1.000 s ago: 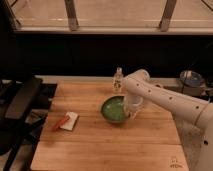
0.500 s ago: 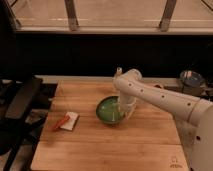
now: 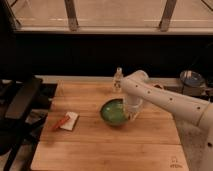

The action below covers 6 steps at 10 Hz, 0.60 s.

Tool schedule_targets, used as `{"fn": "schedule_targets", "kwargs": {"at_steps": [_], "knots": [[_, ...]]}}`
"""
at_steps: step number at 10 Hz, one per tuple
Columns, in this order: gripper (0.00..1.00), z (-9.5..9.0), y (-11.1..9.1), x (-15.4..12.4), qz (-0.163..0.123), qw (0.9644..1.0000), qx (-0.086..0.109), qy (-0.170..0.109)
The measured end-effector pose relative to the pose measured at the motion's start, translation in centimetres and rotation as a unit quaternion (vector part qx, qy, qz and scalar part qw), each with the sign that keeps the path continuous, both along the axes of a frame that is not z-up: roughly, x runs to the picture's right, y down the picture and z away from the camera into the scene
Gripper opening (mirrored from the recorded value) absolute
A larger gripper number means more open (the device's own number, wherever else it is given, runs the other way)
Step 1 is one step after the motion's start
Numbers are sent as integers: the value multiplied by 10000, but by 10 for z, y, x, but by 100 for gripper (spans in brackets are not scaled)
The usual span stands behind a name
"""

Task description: Drag the ceramic bowl in a circle

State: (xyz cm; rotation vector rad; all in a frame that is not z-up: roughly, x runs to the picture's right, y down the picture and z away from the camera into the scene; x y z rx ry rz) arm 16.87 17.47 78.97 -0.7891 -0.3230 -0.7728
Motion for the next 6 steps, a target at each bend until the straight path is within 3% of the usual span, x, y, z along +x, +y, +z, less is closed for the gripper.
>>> {"fn": "schedule_targets", "kwargs": {"at_steps": [3, 6], "knots": [[18, -27, 35, 61, 400, 9985, -192, 312], [18, -45, 64, 82, 331, 9978, -557, 133]]}}
